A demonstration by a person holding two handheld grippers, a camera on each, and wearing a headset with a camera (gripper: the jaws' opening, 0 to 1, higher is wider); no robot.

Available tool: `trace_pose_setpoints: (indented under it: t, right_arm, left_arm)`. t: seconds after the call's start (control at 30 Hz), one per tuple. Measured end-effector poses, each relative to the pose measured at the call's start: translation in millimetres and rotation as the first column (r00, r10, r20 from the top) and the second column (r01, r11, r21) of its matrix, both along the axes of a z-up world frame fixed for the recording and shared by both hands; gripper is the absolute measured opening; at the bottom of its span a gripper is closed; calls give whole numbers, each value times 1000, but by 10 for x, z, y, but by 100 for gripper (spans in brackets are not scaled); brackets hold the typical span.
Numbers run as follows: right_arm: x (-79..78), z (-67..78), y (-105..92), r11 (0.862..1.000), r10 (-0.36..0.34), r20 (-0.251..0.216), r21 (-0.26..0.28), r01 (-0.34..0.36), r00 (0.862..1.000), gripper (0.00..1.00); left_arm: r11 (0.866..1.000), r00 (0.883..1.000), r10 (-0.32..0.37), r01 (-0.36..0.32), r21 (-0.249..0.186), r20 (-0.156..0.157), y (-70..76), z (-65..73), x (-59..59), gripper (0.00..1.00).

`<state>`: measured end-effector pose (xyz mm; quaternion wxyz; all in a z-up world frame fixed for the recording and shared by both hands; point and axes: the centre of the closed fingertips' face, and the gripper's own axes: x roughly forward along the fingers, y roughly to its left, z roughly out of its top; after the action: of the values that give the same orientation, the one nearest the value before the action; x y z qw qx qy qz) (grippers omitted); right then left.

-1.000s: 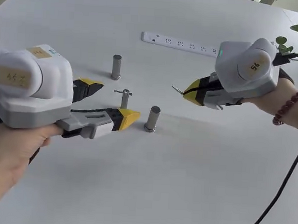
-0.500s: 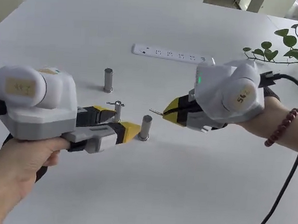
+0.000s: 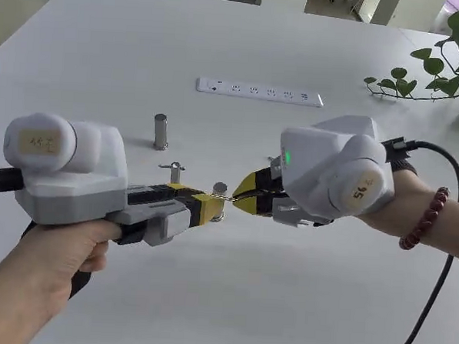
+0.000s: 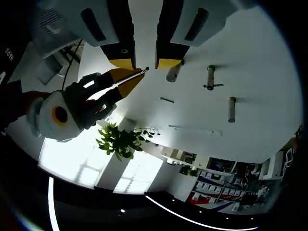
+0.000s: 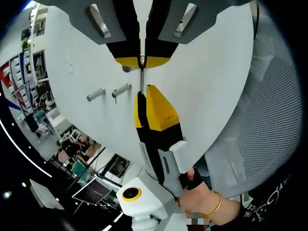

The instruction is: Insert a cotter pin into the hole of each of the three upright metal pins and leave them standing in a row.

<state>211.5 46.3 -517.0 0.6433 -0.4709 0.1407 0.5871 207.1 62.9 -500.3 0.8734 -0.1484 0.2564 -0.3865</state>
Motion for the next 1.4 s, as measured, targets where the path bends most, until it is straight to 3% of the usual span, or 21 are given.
trace_pose_setpoints:
  t: [0.37, 0.6, 0.67, 0.83, 0.97, 1.07, 1.23, 1.3, 1.33, 1.4]
  right_arm:
    - [-79, 53, 75, 1000, 21, 9, 17, -21, 1000, 0]
    - [-99, 52, 89, 1000, 23, 13, 17, -23, 1000, 0]
    - [-101, 52, 94, 1000, 21, 13, 20, -21, 1000, 0]
    - [-108, 82, 97, 999, 4, -12, 51, -3, 1000, 0]
    - [-100, 113, 90, 997, -13, -31, 81, 15, 999, 0]
    - [-112, 113, 74, 995, -27, -69, 97, 34, 997, 0]
    - [-147, 112, 36, 985, -68, -181, 144, 94, 981, 3]
    - [-158, 99, 15, 979, -86, -231, 160, 125, 969, 3]
    - [-156, 98, 7, 975, -96, -248, 169, 141, 964, 3]
    - [-178, 98, -1, 964, -111, -319, 196, 180, 941, 4]
  left_arm:
    - [998, 999, 19, -20, -61, -27, -27, 18, -15, 2]
    - [997, 999, 14, -16, -70, -33, -17, 17, -36, 1]
    - [999, 1000, 3, -3, -52, -2, -17, 28, -40, 1]
    - [999, 1000, -2, 2, -51, 13, -12, 57, -38, 0]
    - [1000, 998, -17, 18, -20, 54, -25, 91, -54, 0]
    - [1000, 997, -29, 29, 2, 70, -24, 93, -61, 0]
    - [999, 995, -42, 40, 31, 86, 22, 64, -72, 0]
    - [998, 993, -62, 59, 38, 95, 35, 60, -91, 0]
    - [997, 991, -72, 67, 46, 115, 45, 72, -99, 0]
    - [993, 984, -107, 98, 69, 142, 45, 84, -134, 0]
